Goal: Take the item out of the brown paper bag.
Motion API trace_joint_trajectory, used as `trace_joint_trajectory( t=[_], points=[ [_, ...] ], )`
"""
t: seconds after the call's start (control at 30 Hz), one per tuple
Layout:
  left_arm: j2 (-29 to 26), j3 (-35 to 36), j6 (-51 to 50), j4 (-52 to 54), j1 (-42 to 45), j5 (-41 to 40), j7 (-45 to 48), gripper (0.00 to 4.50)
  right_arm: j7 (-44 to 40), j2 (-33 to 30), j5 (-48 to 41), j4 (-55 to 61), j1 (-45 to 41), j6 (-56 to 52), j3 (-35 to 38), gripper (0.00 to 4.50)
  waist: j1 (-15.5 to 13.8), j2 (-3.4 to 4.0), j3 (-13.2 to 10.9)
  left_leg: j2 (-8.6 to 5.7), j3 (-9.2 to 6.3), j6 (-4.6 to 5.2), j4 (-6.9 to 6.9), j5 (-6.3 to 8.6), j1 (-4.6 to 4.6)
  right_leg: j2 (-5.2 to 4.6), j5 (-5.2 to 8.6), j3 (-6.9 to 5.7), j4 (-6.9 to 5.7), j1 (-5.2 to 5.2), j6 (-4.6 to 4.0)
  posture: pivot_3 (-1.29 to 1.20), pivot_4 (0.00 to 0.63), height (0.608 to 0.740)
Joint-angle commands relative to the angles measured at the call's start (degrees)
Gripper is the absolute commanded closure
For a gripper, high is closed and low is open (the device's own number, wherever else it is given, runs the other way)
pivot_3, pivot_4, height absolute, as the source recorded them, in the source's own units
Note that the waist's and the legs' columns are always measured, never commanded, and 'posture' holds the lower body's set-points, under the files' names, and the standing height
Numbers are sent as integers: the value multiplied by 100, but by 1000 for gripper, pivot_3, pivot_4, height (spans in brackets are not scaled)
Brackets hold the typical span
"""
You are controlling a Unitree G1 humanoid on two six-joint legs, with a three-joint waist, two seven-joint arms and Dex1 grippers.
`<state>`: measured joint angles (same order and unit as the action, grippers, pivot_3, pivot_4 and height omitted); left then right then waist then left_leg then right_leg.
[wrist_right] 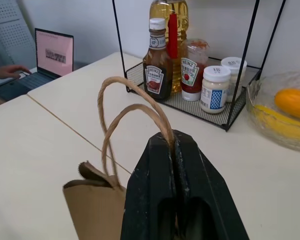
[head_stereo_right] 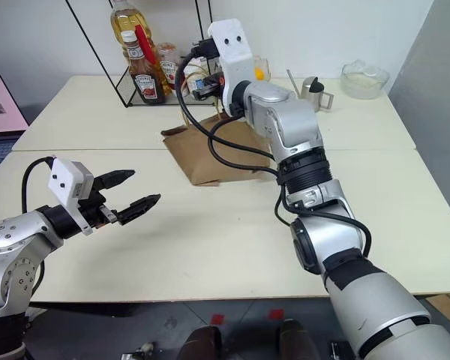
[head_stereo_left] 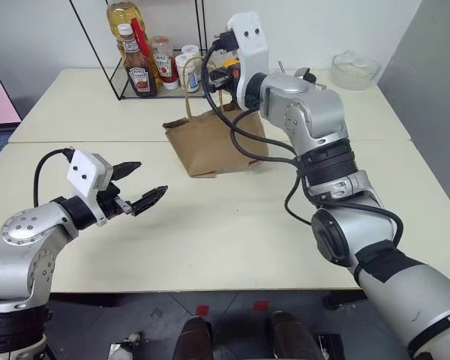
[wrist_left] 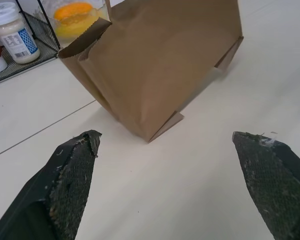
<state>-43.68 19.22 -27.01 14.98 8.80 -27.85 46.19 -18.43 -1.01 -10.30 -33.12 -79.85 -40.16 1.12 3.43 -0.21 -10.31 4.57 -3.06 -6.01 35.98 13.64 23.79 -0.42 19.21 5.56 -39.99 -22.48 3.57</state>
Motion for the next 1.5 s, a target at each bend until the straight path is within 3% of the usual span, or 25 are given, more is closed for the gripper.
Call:
trace_joint_trajectory(
  t=[0.03, 0.37, 0.93, 1.5],
  points=[
    [-70, 29, 126, 25, 61, 7, 36, 0, 68, 49, -120, 189, -269, 251, 159, 4478, 1, 0, 0, 0, 0, 0, 0, 0, 0, 0, 0, 0, 0, 0, 0, 0, 150, 740],
    [-49, 2, 172, -7, 67, 13, 53, 0, 147, 21, -140, 218, -191, 164, 169, 4478, 2, 0, 0, 0, 0, 0, 0, 0, 0, 0, 0, 0, 0, 0, 0, 0, 150, 740],
    [-56, -173, 304, -201, 254, 47, 130, 0, 89, -180, -127, 1439, 581, -742, 0, 4478, 2, -1, 1, 0, -1, 0, 0, 0, 0, 1, 0, 0, -2, -1, 0, 0, 150, 740],
    [-53, -366, 500, -519, 557, 151, 273, 0, 311, -229, -228, 2004, 711, -1384, 109, 4478, 4, -1, 1, 0, -1, 0, 0, 0, 0, 1, 0, 0, -1, -1, 0, 0, 150, 740]
  ],
)
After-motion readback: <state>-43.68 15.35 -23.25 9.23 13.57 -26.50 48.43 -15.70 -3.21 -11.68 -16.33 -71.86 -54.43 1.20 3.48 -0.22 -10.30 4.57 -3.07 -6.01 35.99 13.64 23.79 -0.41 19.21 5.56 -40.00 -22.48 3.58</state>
